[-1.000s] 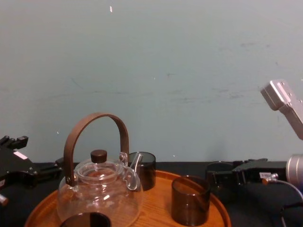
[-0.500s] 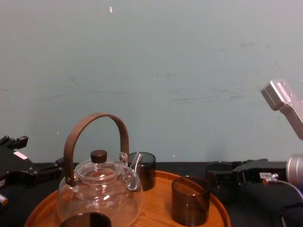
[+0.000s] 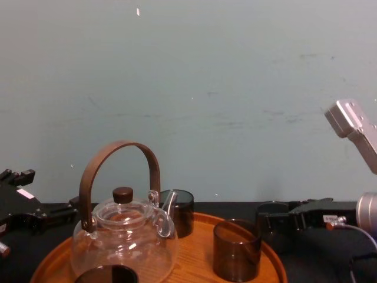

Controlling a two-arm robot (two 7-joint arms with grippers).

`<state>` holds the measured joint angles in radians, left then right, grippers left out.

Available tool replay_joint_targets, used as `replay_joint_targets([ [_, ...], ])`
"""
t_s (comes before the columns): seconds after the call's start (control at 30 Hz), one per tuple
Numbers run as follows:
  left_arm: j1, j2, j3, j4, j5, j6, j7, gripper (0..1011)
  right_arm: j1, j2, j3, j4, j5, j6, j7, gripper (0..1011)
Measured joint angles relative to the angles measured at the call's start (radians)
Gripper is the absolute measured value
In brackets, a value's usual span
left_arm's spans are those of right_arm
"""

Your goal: Pick up the glass from the table and place it on the tray.

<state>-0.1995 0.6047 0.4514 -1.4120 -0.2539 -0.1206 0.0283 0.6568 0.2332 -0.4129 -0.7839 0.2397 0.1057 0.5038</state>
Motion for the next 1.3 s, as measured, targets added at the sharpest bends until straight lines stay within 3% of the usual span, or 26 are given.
replay_joint_targets([
  [0.13, 0.0, 0.0, 0.0, 0.0, 0.0, 0.0, 0.0, 1001, -0.011, 0.005, 0.007, -0.019, 0.008, 0.01, 0.003, 898],
  [0.37, 0.0, 0.0, 0.0, 0.0, 0.0, 0.0, 0.0, 1001, -0.076, 0.041, 0.029, -0.147, 0.037, 0.048, 0.005, 898],
  [0.7, 0.0, 0.0, 0.0, 0.0, 0.0, 0.0, 0.0, 1001, -0.197, 0.121, 0.052, -0.36, 0.078, 0.089, -0.012, 898],
  [1.3, 0.0, 0.0, 0.0, 0.0, 0.0, 0.0, 0.0, 1001, -0.359, 0.25, 0.062, -0.589, 0.132, 0.118, -0.012, 898],
])
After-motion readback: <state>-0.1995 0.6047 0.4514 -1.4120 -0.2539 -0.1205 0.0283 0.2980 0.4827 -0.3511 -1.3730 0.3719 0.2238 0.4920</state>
